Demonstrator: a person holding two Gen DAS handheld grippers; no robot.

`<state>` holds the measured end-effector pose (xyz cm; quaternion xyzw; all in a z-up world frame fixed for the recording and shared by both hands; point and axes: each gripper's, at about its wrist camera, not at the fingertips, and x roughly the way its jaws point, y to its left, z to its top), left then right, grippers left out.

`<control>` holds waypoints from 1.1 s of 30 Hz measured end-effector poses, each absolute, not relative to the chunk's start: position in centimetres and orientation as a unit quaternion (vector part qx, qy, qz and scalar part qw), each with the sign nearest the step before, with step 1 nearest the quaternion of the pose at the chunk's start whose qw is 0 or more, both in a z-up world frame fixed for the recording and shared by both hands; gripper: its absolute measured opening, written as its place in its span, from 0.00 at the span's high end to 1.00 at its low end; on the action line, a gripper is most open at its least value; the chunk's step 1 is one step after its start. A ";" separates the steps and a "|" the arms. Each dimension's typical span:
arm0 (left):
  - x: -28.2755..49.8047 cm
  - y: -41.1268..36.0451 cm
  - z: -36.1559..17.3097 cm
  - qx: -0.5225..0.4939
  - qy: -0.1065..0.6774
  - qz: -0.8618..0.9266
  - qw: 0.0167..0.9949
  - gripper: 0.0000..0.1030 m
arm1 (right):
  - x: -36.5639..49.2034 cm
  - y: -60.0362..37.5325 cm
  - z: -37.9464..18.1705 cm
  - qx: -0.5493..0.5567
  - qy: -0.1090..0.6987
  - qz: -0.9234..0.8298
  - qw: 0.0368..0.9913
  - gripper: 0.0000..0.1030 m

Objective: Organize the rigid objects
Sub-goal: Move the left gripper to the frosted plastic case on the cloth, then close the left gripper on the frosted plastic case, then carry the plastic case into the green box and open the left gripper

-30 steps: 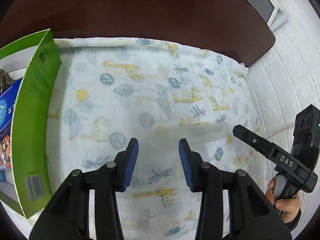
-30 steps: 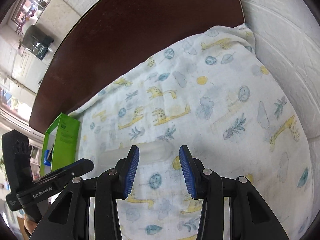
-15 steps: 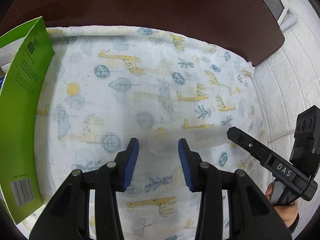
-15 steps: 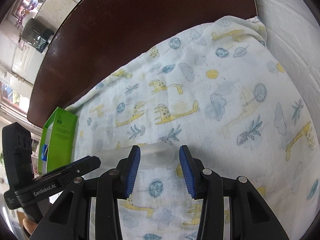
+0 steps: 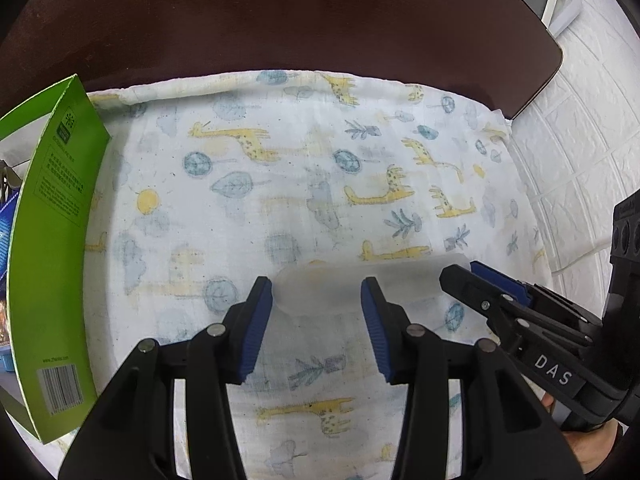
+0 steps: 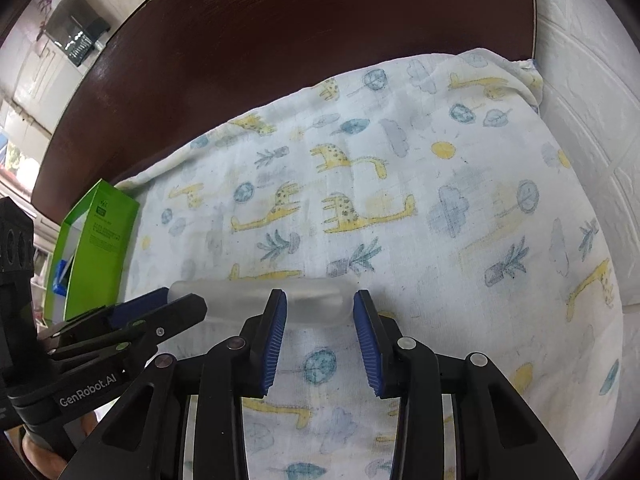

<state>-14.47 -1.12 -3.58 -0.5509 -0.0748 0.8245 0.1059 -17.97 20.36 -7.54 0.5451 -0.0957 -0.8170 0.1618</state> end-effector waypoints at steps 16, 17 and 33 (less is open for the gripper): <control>-12.4 -4.5 0.7 -0.507 -0.073 0.854 0.091 0.58 | -16.1 17.2 -3.9 0.521 -0.091 -0.828 0.185 0.63; -12.2 -4.9 1.0 -0.502 -0.075 0.857 0.090 0.58 | -16.1 16.9 -3.5 0.518 -0.091 -0.829 0.188 0.63; -7.8 -15.8 4.7 -0.452 -0.124 0.883 0.034 0.58 | -14.2 7.2 0.4 0.491 -0.053 -0.830 0.259 0.63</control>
